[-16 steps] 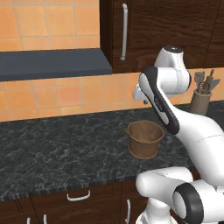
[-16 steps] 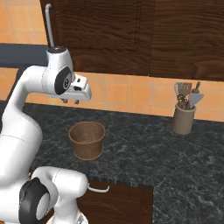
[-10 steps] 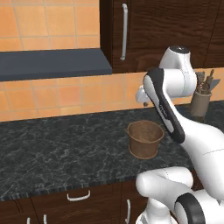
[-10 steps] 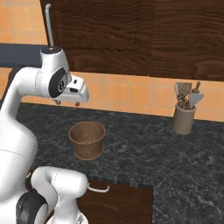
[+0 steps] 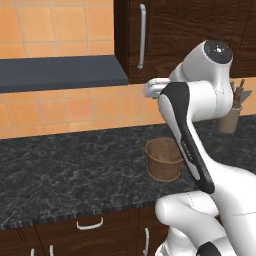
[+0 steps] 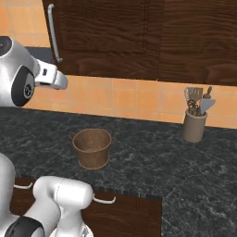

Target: Open the cabinet, pick up the bread from the cabinet and place it in the basket. Then move the basket to the dining counter.

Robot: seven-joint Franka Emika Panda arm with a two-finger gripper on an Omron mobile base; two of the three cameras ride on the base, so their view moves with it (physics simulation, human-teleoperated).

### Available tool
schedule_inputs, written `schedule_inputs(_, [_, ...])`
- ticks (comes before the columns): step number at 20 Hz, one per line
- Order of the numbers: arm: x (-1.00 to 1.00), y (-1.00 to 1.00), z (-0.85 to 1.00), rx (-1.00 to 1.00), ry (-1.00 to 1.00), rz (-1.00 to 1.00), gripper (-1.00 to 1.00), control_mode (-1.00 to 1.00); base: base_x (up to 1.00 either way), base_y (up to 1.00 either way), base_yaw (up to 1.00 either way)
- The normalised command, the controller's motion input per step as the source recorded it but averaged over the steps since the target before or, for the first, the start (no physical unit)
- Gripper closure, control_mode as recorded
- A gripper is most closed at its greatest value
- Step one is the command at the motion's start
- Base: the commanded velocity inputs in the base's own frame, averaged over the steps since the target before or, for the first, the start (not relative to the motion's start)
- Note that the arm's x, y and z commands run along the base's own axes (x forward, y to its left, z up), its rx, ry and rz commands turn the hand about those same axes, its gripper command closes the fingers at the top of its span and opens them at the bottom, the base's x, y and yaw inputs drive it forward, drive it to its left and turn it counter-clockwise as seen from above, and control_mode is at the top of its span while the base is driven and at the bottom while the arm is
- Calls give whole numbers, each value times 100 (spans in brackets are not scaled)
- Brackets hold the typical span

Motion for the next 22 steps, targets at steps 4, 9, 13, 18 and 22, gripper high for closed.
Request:
schedule_inputs(4, [30,54,95,3,-29,-6,-100,-100,0,0,0])
schedule_inputs(9, [0,4,62,5,-22,-1,-100,-100,0,0,0])
schedule_inputs(13, [27,0,71,4,-9,0,-100,-100,0,0,0])
schedule_inputs(18, [44,0,27,6,-3,0,-100,-100,0,0,0])
schedule_inputs(22, [5,5,0,7,0,0,-100,-100,0,0,0])
